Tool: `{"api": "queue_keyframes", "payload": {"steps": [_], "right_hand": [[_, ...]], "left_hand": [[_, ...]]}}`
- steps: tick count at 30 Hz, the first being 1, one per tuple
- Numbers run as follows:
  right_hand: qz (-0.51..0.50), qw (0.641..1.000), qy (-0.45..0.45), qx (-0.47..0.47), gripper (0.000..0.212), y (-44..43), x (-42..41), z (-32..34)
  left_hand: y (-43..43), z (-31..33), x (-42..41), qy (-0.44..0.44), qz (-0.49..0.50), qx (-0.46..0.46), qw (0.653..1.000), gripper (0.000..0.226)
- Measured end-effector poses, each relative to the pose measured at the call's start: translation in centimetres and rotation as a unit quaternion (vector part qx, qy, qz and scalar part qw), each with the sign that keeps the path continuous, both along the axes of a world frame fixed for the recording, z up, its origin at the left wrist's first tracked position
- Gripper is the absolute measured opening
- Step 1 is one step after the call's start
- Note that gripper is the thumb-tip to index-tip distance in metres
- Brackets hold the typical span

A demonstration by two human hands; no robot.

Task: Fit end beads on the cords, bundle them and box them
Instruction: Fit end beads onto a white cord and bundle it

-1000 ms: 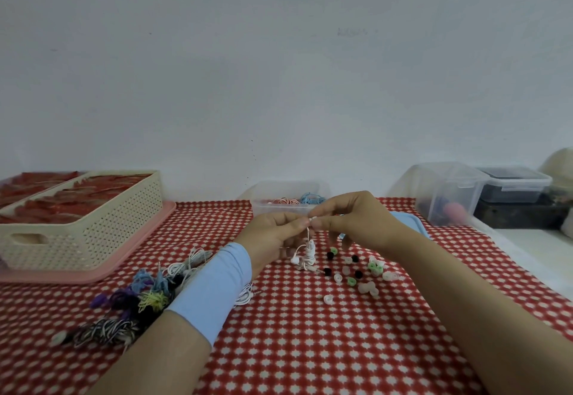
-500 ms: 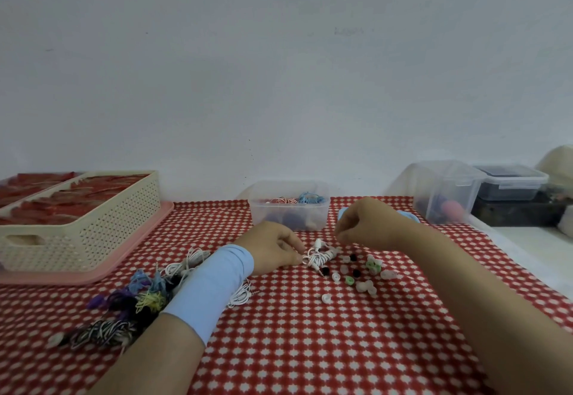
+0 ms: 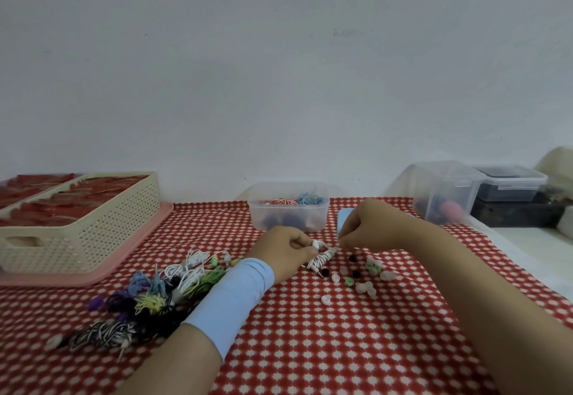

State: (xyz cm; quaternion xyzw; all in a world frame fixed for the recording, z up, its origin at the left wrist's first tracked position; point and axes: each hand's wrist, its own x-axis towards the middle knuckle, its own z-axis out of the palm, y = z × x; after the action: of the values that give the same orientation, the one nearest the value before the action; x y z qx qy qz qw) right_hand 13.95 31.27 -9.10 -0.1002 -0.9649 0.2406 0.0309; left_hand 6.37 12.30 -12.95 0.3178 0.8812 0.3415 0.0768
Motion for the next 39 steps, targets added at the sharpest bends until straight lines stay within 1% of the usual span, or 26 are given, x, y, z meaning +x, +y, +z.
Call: {"api": "queue_keyframes", "payload": {"steps": [4, 7, 9, 12, 16, 19, 22, 24, 27, 30, 32, 36, 39], "right_hand": [[-0.021, 0.994, 0.076, -0.069, 0.012, -0.5, -0.2, 0.2], [-0.017, 0.981, 0.123, -0.150, 0.007, -1.4, -0.4, -0.2], [-0.008, 0.974, 0.133, -0.182, 0.004, -2.1, -0.3, -0.5], [0.001, 0.959, 0.135, -0.250, 0.005, -2.9, -0.3, -0.9], [0.002, 0.950, 0.119, -0.290, 0.005, -3.4, -0.2, -0.8], [-0.009, 0.934, 0.129, -0.333, 0.006, -3.3, -0.1, -0.7], [-0.008, 0.908, 0.134, -0.396, 0.007, -3.3, -0.2, -0.5], [0.006, 0.898, 0.127, -0.421, 0.008, -3.2, -0.2, -0.5], [0.020, 0.893, 0.111, -0.436, 0.009, -3.2, -0.2, -0.6], [0.024, 0.887, 0.101, -0.451, 0.009, -3.0, -0.2, -0.7], [0.031, 0.889, 0.088, -0.449, 0.009, -2.9, -0.2, -0.7], [0.050, 0.905, 0.072, -0.416, 0.012, -2.9, -0.2, -0.8], [0.044, 0.908, 0.083, -0.409, 0.011, -2.9, -0.1, -0.7]], "left_hand": [[-0.2, 0.3, -0.2, -0.045, 0.017, 0.056, 0.997, 0.022], [-0.3, 0.4, -0.1, -0.050, 0.025, 0.087, 0.995, 0.008], [-0.4, 0.4, -0.1, -0.050, 0.034, 0.116, 0.991, 0.006], [-0.4, 0.4, -0.2, -0.061, 0.049, 0.176, 0.981, 0.011], [-0.5, 0.5, -0.2, -0.109, 0.072, 0.273, 0.953, 0.007], [-0.7, 0.6, -0.2, -0.141, 0.072, 0.317, 0.935, 0.008], [-0.8, 0.8, -0.2, -0.128, 0.060, 0.316, 0.938, 0.007], [-0.8, 0.8, -0.1, -0.133, 0.058, 0.320, 0.936, 0.013], [-0.9, 0.6, -0.1, -0.133, 0.046, 0.307, 0.941, 0.025], [-1.1, 0.6, 0.1, -0.128, 0.026, 0.286, 0.949, 0.021], [-1.1, 0.6, 0.1, -0.117, 0.020, 0.272, 0.955, 0.016], [-1.1, 0.7, -0.1, -0.101, 0.008, 0.262, 0.960, 0.015], [-1.2, 0.7, -0.2, -0.131, -0.001, 0.260, 0.957, 0.015]]}}
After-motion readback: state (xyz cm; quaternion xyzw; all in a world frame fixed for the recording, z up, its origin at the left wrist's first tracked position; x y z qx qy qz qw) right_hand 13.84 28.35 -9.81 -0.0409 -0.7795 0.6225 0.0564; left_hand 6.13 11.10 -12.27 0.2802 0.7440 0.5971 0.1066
